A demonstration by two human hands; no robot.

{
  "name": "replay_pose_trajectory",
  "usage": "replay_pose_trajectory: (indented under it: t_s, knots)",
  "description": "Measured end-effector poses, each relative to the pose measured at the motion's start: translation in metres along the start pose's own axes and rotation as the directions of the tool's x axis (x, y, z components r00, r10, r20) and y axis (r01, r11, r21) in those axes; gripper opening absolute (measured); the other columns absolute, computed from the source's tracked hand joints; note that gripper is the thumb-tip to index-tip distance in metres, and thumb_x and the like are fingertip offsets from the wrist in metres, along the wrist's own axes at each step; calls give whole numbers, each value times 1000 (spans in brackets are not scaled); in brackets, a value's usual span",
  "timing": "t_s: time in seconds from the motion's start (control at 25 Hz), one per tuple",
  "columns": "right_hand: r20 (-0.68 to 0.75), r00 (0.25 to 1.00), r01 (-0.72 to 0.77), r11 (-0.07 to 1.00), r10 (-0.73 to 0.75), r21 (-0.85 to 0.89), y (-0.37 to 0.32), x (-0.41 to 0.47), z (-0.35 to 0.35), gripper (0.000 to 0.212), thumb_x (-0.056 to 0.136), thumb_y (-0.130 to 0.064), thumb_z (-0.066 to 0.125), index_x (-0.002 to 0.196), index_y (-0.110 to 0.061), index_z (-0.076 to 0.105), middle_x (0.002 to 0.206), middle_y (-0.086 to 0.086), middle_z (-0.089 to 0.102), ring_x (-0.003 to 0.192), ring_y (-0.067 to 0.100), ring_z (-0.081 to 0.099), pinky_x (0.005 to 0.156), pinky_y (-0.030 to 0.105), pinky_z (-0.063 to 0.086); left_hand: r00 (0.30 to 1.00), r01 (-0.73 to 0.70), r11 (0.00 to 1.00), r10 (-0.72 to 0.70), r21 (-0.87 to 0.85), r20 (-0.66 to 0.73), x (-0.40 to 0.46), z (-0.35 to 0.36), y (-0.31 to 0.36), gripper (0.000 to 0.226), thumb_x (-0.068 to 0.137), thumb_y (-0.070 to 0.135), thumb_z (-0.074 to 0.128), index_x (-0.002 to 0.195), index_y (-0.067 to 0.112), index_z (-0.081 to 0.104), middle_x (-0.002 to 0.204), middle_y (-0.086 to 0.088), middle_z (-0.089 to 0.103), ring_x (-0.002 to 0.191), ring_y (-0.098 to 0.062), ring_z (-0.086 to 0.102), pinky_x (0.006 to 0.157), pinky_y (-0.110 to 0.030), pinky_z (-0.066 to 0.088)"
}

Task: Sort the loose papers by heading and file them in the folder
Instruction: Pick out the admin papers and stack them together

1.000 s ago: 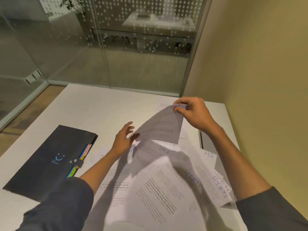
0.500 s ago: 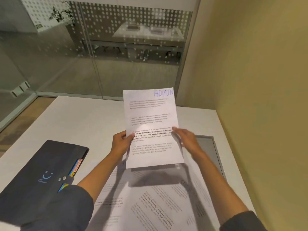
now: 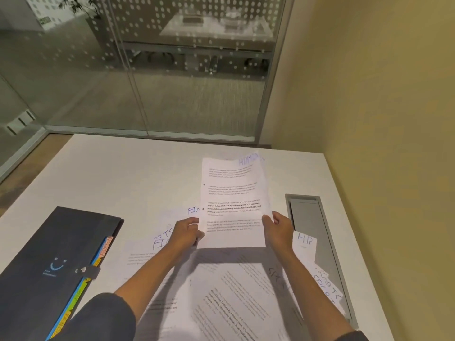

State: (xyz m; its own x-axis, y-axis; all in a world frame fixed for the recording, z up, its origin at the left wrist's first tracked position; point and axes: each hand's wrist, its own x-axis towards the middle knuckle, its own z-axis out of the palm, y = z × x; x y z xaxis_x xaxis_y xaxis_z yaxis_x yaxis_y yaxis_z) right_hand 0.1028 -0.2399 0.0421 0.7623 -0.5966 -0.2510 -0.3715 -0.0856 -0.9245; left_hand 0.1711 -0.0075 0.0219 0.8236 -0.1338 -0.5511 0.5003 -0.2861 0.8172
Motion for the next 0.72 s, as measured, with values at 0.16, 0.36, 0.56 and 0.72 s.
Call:
replay_pose_trajectory:
  t_s: [0.16, 0.36, 0.56, 0.72]
  knots:
    - [-8, 999, -39, 992, 39, -117, 6, 37, 1, 33, 85, -3, 52, 56, -14, 41, 44, -13, 36, 46, 6, 27, 48, 19, 22, 998, -59, 995, 59, 87, -4, 39, 17, 18, 27, 81, -16, 57, 98, 4, 65, 91, -20, 72, 69, -25, 60, 60, -28, 45]
    - [-64, 997, -60, 985, 50, -165, 10, 95, 4, 11, 86, -7, 62, 89, -11, 72, 77, 1, 70, 60, 7, 59, 50, 15, 42, 997, -70, 979, 74, 192, -11, 95, 33, 35, 26, 79, -12, 61, 99, 5, 67, 79, -14, 69, 65, -24, 58, 65, -30, 48]
    - [-88, 994, -90, 969, 71, -230, 18, 150, 13, 18, 84, -13, 69, 102, -10, 70, 89, 6, 73, 64, 6, 60, 45, 8, 35, 994, -87, 963, 99, 254, -36, 145, 47, 50, 26, 79, -10, 63, 95, 11, 65, 82, -9, 68, 74, -22, 61, 68, -26, 50]
    - [-96, 987, -149, 956, 128, -253, 25, 174, 22, 23, 82, -14, 70, 105, -12, 68, 95, 5, 74, 67, 11, 61, 48, 15, 35, 990, -93, 949, 120, 301, -73, 167, 55, 53, 28, 80, -8, 63, 100, 11, 66, 82, -4, 65, 77, -21, 60, 62, -20, 47]
